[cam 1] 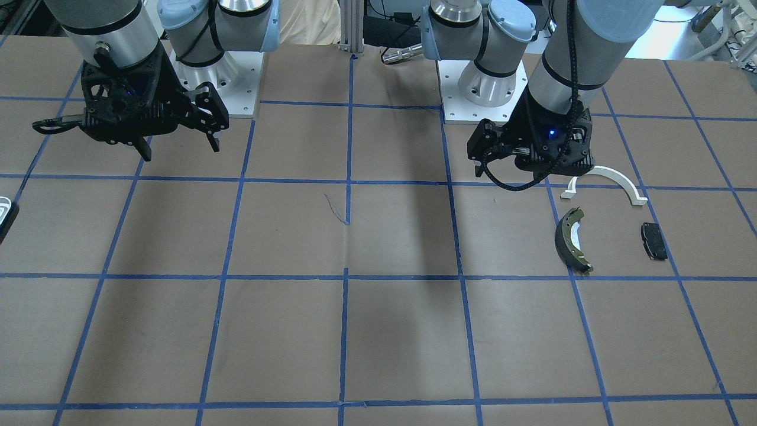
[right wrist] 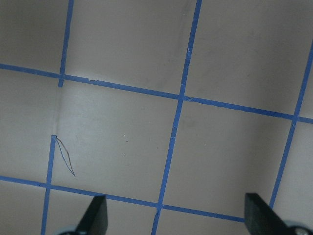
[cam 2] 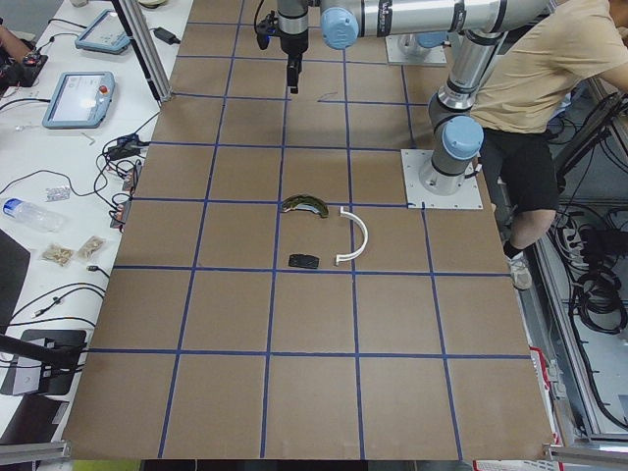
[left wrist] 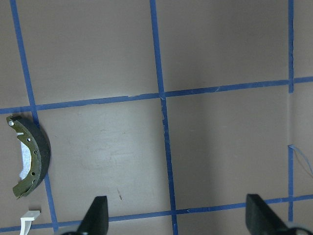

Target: Place bearing gear from tray to pile

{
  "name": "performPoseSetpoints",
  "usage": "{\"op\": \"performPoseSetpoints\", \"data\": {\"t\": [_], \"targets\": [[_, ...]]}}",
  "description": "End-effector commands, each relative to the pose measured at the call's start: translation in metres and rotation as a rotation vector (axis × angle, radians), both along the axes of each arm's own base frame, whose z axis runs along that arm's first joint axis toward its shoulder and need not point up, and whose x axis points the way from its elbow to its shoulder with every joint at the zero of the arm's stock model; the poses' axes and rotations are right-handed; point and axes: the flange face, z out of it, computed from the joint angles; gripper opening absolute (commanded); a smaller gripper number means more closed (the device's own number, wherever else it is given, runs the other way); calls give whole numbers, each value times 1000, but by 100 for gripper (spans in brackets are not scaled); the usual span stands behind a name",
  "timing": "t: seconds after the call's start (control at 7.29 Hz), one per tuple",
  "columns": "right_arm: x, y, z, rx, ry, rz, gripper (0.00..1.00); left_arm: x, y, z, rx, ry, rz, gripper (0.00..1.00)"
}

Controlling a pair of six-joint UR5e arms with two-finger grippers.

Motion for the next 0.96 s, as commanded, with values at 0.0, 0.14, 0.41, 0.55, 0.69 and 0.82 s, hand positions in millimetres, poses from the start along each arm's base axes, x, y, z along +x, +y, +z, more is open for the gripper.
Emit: {"op": "performPoseSetpoints", "data": {"t": [0.0,0.14,0.41,0.55,0.69,0.82], "targets": [[-11,-4,2,-13,4,-3,100,0,0,0,0,1,0,100],[-38,-11,11,-38,15,-56,100,0,0,-1,2,1,0,100],[-146,-23,13,-34,42,-153,100,0,0,0,0,-1,0,100],[-201,-24,4,-20,34,-167,100,1,-1,0,0,1,2,100],[-244,-32,-17,17,23,-231,100,0,0,-1,2,1,1,100],[-288,-41,-36,19,30,-250,100,0,0,-1,2,-1,0,100]]}}
